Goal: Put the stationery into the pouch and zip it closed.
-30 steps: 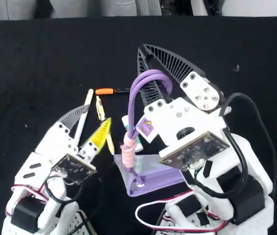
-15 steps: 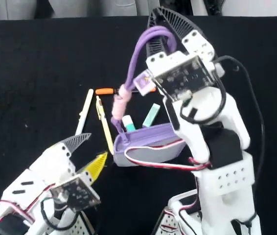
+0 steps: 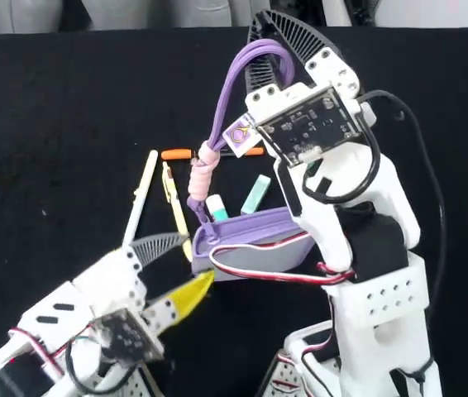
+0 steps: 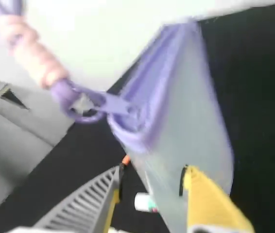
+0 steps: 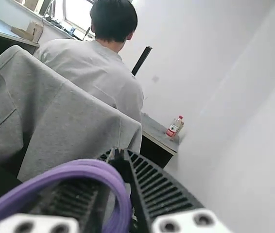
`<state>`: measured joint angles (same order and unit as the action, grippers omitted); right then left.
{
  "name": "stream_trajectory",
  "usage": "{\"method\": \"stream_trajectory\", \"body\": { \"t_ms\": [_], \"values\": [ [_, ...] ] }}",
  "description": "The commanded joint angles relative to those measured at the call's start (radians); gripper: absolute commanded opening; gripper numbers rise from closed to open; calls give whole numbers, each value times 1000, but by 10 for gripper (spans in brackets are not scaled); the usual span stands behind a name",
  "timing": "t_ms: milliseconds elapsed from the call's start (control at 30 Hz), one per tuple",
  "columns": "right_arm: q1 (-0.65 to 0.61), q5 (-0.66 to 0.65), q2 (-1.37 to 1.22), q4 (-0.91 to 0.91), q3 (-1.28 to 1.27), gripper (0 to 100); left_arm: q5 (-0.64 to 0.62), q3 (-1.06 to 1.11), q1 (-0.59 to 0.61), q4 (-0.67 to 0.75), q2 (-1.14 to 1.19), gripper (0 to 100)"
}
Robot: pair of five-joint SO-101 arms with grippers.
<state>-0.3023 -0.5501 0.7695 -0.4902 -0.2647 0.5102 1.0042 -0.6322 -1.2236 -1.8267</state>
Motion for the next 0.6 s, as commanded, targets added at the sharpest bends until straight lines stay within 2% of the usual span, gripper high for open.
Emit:
{"method": "stream_trajectory", "body": {
  "t_ms": [0, 100, 200, 333, 567],
  "values": [
    [12, 9, -2, 2, 15, 11, -132, 133, 99, 215, 5, 217],
    [12, 9, -2, 2, 15, 11, -204, 268, 150, 387, 5, 217],
    [8, 9, 1, 0, 13, 11, -215, 349, 139, 482, 6, 217],
    [-31, 5, 47, -31, 4, 11, -215, 349, 71, 486, 6, 215],
    [-104, -89, 174, -143, 2, 11, -256, 337, 10, 486, 5, 213]
  ]
}}
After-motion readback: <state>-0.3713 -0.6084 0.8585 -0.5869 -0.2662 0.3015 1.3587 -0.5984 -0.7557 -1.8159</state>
